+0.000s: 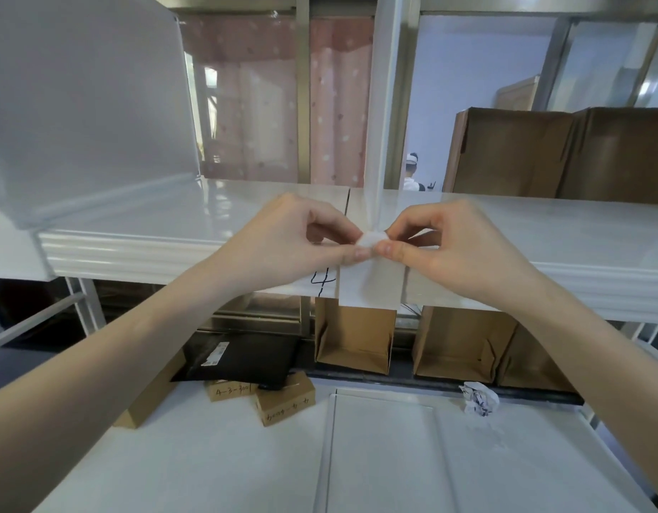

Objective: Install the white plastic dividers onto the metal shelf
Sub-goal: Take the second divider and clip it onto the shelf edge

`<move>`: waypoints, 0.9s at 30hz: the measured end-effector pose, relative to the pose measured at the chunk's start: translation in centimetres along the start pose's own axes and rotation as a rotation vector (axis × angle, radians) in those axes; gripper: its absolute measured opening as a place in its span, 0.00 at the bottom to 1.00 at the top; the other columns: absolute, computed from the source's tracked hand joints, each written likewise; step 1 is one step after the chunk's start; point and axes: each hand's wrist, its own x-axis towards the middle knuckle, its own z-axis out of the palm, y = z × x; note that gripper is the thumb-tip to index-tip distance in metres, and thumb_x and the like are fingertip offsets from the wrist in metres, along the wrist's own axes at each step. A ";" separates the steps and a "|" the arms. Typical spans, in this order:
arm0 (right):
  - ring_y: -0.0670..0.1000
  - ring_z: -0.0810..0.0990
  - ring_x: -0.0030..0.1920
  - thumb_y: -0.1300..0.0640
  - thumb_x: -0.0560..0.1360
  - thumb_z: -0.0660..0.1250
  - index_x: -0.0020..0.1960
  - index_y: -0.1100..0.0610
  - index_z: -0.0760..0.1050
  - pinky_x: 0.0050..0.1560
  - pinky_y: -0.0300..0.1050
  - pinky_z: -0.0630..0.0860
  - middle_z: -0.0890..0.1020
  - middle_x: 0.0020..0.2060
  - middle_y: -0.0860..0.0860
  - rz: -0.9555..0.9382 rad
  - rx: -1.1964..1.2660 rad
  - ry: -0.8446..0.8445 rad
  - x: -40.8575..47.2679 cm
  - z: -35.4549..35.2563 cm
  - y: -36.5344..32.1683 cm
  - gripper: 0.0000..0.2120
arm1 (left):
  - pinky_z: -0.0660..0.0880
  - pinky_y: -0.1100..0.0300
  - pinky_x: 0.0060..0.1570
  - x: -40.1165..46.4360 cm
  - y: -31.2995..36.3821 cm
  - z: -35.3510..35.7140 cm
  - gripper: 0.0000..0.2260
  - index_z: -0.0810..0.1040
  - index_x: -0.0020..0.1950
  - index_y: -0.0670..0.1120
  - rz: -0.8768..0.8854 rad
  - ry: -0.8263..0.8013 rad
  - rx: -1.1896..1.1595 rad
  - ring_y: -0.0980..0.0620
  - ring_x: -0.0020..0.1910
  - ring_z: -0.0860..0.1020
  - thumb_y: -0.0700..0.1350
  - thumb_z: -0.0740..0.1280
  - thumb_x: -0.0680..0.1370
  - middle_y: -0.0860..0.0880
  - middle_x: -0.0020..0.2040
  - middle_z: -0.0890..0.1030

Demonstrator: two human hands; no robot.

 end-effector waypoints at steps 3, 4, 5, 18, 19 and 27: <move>0.39 0.80 0.45 0.51 0.72 0.68 0.50 0.53 0.82 0.46 0.31 0.75 0.83 0.42 0.44 0.001 -0.031 -0.032 -0.4 -0.5 -0.1 0.09 | 0.73 0.71 0.56 -0.8 0.1 -0.3 0.13 0.82 0.55 0.50 0.011 0.005 0.085 0.64 0.51 0.79 0.51 0.71 0.72 0.56 0.51 0.83; 0.38 0.79 0.45 0.51 0.72 0.68 0.52 0.52 0.82 0.48 0.30 0.74 0.82 0.44 0.43 -0.001 -0.033 -0.042 -0.6 -0.7 -0.1 0.10 | 0.72 0.72 0.57 -1.1 0.2 -0.4 0.13 0.82 0.56 0.51 0.011 0.018 0.095 0.64 0.53 0.78 0.51 0.70 0.73 0.57 0.53 0.82; 0.36 0.79 0.45 0.51 0.73 0.68 0.53 0.51 0.81 0.49 0.29 0.74 0.82 0.45 0.42 -0.006 -0.032 -0.052 -0.8 -0.8 0.0 0.11 | 0.72 0.71 0.58 -1.4 0.3 -0.4 0.13 0.81 0.57 0.52 0.013 0.032 0.090 0.64 0.54 0.77 0.51 0.69 0.73 0.58 0.54 0.81; 0.38 0.78 0.53 0.52 0.73 0.66 0.58 0.46 0.77 0.55 0.35 0.74 0.80 0.53 0.38 -0.130 0.019 0.017 -5.5 -6.8 0.9 0.13 | 0.73 0.62 0.57 -3.3 6.0 2.3 0.09 0.79 0.55 0.54 0.085 0.286 0.032 0.61 0.58 0.74 0.45 0.65 0.78 0.57 0.58 0.77; 0.38 0.79 0.52 0.52 0.73 0.66 0.57 0.46 0.78 0.54 0.35 0.76 0.81 0.52 0.39 -0.140 0.034 0.029 -6.0 -7.3 0.9 0.12 | 0.73 0.64 0.56 -3.5 6.7 2.6 0.08 0.80 0.54 0.53 0.093 0.294 0.017 0.61 0.57 0.75 0.44 0.64 0.78 0.57 0.56 0.78; 0.45 0.83 0.42 0.59 0.74 0.66 0.47 0.51 0.81 0.52 0.43 0.79 0.85 0.39 0.49 -0.121 0.226 -0.080 -10.5 -8.1 3.4 0.07 | 0.78 0.56 0.50 -6.2 8.8 8.6 0.08 0.83 0.47 0.51 -0.056 -0.096 -0.059 0.56 0.43 0.82 0.42 0.64 0.77 0.54 0.41 0.85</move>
